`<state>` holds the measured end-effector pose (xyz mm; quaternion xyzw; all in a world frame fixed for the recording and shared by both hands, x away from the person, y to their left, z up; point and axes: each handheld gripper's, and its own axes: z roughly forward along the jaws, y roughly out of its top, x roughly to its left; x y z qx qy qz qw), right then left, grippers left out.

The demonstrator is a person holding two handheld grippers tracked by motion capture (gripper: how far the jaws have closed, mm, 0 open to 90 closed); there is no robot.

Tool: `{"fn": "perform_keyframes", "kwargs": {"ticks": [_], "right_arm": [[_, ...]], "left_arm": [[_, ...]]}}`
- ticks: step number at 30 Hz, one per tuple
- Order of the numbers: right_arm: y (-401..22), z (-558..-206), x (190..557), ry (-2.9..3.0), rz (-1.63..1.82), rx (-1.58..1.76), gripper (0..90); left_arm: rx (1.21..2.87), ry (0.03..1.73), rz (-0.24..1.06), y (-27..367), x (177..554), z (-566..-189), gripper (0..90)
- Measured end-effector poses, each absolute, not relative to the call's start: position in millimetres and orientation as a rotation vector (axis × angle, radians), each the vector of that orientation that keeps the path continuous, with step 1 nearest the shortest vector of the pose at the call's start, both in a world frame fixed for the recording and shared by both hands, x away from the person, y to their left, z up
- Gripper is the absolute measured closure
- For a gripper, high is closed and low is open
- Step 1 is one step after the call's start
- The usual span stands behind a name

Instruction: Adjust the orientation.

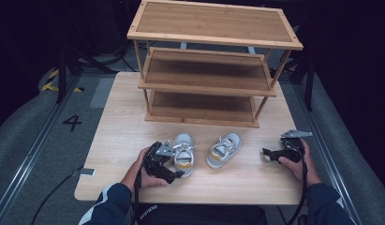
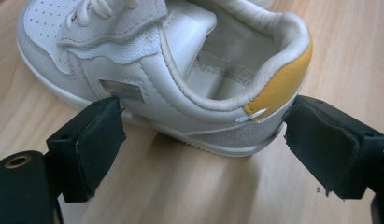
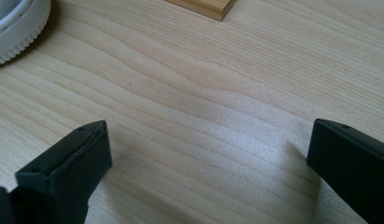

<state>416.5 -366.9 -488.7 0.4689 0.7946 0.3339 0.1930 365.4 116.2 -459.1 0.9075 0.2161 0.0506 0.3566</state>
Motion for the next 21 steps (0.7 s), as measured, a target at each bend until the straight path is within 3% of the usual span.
{"fn": "perform_keyframes", "kwargs": {"ticks": [10,17,21], "right_arm": [[-366.8,-488.7,416.5,2.229,0.937,1.317,0.1],[-367.1,-488.7,416.2,2.233,0.939,1.311,0.1],[-367.0,-488.7,416.2,2.233,0.939,1.311,0.1]], "left_arm": [[2.334,0.52,0.134,100.7,385.4,-460.2,12.5],[2.321,0.468,0.188,104.7,369.3,-443.9,25.5],[2.281,0.402,0.201,97.4,360.9,-428.2,27.4]]}}
